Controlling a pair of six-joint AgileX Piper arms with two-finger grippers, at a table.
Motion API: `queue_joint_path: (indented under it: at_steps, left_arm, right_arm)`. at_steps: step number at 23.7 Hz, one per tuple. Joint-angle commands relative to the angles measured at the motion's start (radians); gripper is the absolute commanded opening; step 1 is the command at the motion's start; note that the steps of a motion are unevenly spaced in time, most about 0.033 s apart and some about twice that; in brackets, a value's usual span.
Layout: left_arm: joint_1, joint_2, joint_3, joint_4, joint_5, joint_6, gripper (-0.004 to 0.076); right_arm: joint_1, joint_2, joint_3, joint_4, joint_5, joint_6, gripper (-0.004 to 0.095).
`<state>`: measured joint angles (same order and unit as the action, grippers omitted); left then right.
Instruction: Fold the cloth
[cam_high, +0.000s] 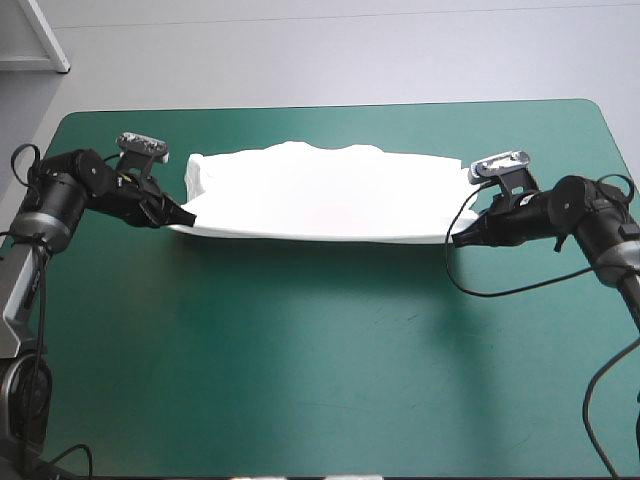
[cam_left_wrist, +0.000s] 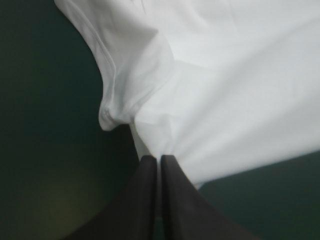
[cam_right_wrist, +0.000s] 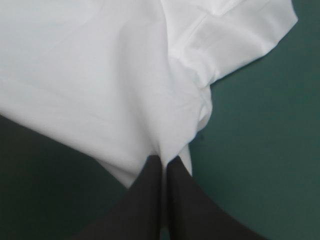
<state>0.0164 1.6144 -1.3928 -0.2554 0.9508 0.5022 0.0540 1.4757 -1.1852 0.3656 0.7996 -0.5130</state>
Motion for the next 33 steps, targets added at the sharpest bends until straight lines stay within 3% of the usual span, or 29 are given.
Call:
queue_joint_path:
  at_steps: [1, 9, 17, 25, 27, 28, 30, 31, 33]
  left_arm:
    - [0.000, -0.098, 0.082, -0.010, -0.027, -0.005, 0.0019]
    - [0.000, -0.241, 0.332, 0.066, -0.056, -0.062, 0.0019]
    - [0.000, -0.337, 0.473, 0.107, 0.063, -0.111, 0.0019]
    - [-0.002, -0.363, 0.555, 0.117, 0.110, -0.146, 0.0019]
    - [-0.002, -0.363, 0.555, 0.111, 0.119, -0.146, 0.0020]
    - [-0.002, -0.363, 0.555, 0.111, 0.121, -0.138, 0.0032]
    - [-0.002, -0.363, 0.555, 0.109, 0.121, -0.129, 0.0162]
    - [-0.002, -0.363, 0.555, 0.093, 0.125, -0.129, 0.0282]
    - [-0.002, -0.376, 0.542, 0.068, 0.136, -0.136, 0.0472]
  right_arm:
    - [-0.008, -0.105, 0.070, 0.017, -0.024, -0.012, -0.0013]
    - [-0.008, -0.269, 0.294, -0.081, 0.003, 0.072, -0.0013]
    - [-0.008, -0.354, 0.450, -0.108, 0.040, 0.145, -0.0013]
    - [-0.008, -0.370, 0.568, -0.107, 0.070, 0.189, -0.0012]
    - [-0.008, -0.370, 0.568, -0.105, 0.072, 0.174, 0.0045]
    - [-0.008, -0.370, 0.568, -0.105, 0.070, 0.167, 0.0124]
    - [-0.008, -0.379, 0.566, -0.099, 0.063, 0.167, 0.0360]
    - [-0.008, -0.396, 0.561, -0.097, 0.052, 0.167, 0.0487]
    - [-0.008, -0.432, 0.538, -0.097, 0.027, 0.176, 0.0537]
